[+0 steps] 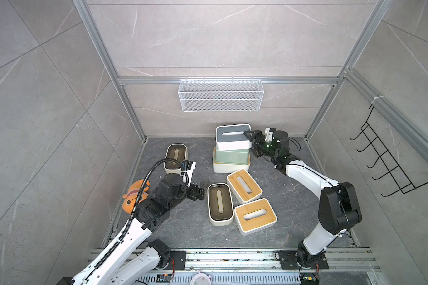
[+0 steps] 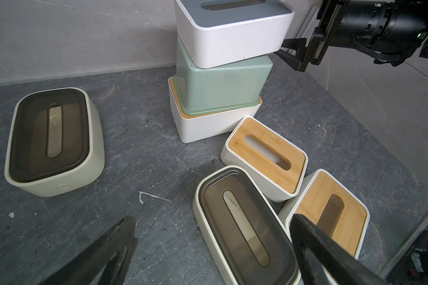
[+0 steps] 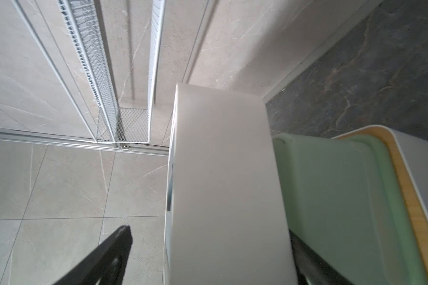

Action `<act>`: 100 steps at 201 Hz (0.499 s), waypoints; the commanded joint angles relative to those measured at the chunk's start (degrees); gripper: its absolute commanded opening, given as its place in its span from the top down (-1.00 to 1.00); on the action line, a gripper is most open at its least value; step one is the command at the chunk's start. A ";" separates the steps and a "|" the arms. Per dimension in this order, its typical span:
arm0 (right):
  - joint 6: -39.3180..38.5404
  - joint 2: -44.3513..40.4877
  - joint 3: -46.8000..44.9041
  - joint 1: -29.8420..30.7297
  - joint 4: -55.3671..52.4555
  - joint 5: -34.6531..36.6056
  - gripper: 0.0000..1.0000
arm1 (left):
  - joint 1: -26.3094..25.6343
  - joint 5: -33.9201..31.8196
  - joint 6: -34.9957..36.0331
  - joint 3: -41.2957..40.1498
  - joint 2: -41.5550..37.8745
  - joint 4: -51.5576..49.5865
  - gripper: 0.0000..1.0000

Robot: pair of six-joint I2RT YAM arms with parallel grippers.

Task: Stack the tissue boxes
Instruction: Place the tissue box at the tissue box.

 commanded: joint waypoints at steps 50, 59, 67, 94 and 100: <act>-8.81 -2.67 4.83 -0.15 -11.92 2.16 -0.87 | 0.11 0.25 0.10 0.75 0.41 0.50 -1.00; -9.37 -2.31 5.31 -0.13 -12.68 1.69 -0.88 | 0.11 0.15 0.10 0.81 0.43 0.51 -1.00; -9.66 -2.09 5.62 -0.14 -13.08 1.29 -0.87 | 0.13 0.09 0.08 0.74 0.38 0.50 -1.00; -11.77 -2.52 6.25 -0.15 -15.89 2.61 -0.89 | 0.13 -0.51 -0.09 0.74 0.61 0.41 -1.00; -12.46 -2.89 6.66 -0.14 -17.08 3.34 -0.94 | 0.08 -0.61 -0.16 0.86 0.69 0.25 -1.00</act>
